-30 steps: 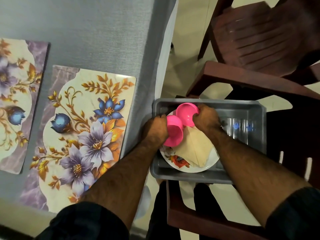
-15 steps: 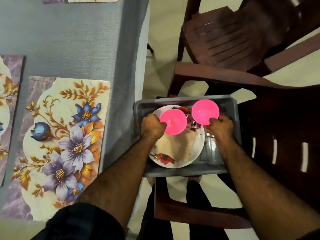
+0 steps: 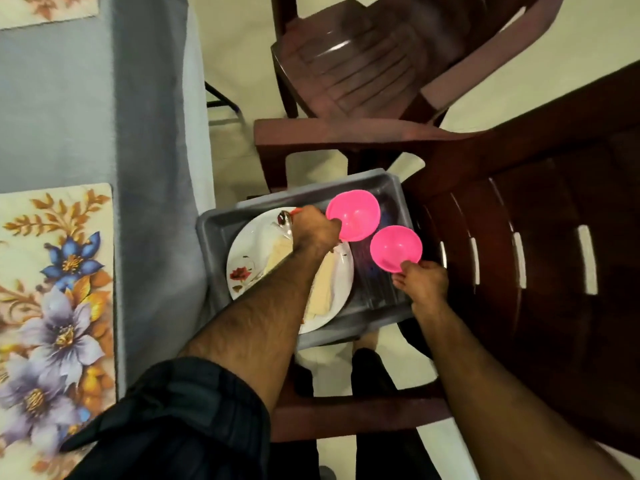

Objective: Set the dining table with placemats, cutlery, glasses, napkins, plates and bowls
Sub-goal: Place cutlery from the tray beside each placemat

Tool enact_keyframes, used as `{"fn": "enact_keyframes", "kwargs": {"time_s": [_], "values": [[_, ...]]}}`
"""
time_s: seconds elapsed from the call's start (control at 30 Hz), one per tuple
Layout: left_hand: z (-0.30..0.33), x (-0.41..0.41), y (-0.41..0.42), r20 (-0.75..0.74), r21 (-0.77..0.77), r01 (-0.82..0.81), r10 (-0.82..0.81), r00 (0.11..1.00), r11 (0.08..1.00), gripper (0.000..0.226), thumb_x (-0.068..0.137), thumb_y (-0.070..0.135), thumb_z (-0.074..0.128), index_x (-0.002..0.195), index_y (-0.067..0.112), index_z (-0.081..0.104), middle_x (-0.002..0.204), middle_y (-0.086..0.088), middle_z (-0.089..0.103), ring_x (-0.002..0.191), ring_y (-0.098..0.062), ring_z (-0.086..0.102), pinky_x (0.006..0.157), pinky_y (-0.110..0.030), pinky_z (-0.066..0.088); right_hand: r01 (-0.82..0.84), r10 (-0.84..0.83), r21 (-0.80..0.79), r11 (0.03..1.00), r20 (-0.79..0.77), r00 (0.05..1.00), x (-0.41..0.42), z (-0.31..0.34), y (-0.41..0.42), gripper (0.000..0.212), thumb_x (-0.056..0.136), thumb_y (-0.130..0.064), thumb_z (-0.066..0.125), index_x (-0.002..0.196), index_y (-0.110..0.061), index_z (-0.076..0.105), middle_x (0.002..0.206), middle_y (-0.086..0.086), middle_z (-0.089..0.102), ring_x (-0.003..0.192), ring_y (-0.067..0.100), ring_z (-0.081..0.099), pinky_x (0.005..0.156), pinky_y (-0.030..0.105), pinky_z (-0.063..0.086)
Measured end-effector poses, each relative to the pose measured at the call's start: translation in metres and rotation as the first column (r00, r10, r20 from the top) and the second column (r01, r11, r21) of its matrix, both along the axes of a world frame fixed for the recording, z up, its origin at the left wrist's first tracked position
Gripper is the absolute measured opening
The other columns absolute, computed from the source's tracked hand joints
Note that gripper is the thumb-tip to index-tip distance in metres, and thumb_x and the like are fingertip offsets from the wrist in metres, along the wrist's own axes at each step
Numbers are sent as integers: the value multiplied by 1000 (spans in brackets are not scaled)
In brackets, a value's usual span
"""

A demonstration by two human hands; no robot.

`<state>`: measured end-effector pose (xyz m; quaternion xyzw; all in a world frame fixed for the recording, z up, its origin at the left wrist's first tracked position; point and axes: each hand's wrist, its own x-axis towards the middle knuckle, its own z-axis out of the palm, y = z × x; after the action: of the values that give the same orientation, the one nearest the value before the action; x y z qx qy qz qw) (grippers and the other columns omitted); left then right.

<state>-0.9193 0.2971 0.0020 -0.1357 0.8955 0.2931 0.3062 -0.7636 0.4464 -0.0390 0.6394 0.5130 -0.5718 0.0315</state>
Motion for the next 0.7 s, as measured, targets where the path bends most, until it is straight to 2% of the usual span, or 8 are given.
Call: {"fn": "enact_keyframes", "kwargs": {"time_s": [0.1, 0.17, 0.3, 0.43, 0.5, 0.57, 0.63, 0.7], "values": [[-16, -4, 12, 39, 62, -28, 25, 999, 998, 35, 71, 40, 74, 86, 9, 76, 70, -5, 76, 65, -22, 76, 62, -39, 65, -15, 16, 12, 1000, -19, 1000, 9, -3, -3, 19, 93, -2, 71, 76, -10, 66, 74, 22, 66, 59, 28, 63, 63, 39, 58], [-52, -7, 16, 71, 149, -52, 42, 997, 987, 41, 61, 45, 73, 85, 11, 72, 69, -6, 76, 64, -27, 77, 66, -48, 66, -18, 19, 26, 999, -16, 1000, 13, -3, -3, 25, 92, -4, 74, 70, -14, 65, 67, 16, 66, 61, 29, 64, 68, 45, 58], [-23, -4, 25, 77, 233, -2, -16, 997, 972, 28, 83, 40, 83, 82, 17, 68, 65, -6, 76, 62, -27, 77, 71, -51, 66, -5, 5, 25, 1000, 15, 1000, 19, 2, -9, 31, 87, -2, 77, 62, -13, 63, 63, 15, 66, 67, 33, 67, 77, 57, 60], [-6, -3, 2, 63, 253, 75, -93, 994, 965, 20, 88, 39, 81, 84, 21, 72, 71, -3, 77, 70, -26, 78, 69, -52, 66, -16, 12, 64, 998, 72, 997, 26, 7, -22, 21, 74, -11, 77, 56, -9, 65, 58, 11, 69, 59, 38, 72, 67, 61, 61], [-4, -1, -25, 40, 199, 93, -103, 994, 976, 28, 82, 48, 80, 88, 22, 73, 81, 0, 78, 76, -24, 77, 75, -50, 66, -90, 66, 177, 980, 138, 988, 26, 17, -36, 10, 72, -17, 75, 65, -12, 70, 63, 6, 72, 62, 33, 74, 66, 53, 64], [1, 2, -59, 12, 56, 116, -117, 993, 992, 40, 80, 57, 75, 102, 22, 76, 98, -2, 79, 91, -26, 75, 88, -44, 63, -244, 203, 283, 928, 165, 965, 23, 22, -54, 10, 74, -22, 76, 75, -13, 73, 72, 1, 73, 70, 28, 71, 73, 43, 62], [3, 7, -95, -7, -137, 141, -143, 990, 981, 47, 86, 55, 76, 119, 22, 74, 119, -4, 76, 107, -29, 71, 97, -39, 58, -411, 384, 216, 886, 154, 910, 15, 21, -76, 17, 76, -33, 76, 81, -17, 73, 78, -3, 74, 76, 25, 71, 77, 38, 59], [-1, 14, -125, 20, -264, 180, -181, 983, 947, 49, 89, 49, 77, 128, 21, 69, 128, -5, 72, 114, -30, 67, 96, -38, 56, -545, 530, 102, 832, 143, 836, 2, 17, -95, 27, 76, -42, 79, 90, -20, 72, 86, -2, 75, 84, 25, 72, 80, 35, 57]]}}
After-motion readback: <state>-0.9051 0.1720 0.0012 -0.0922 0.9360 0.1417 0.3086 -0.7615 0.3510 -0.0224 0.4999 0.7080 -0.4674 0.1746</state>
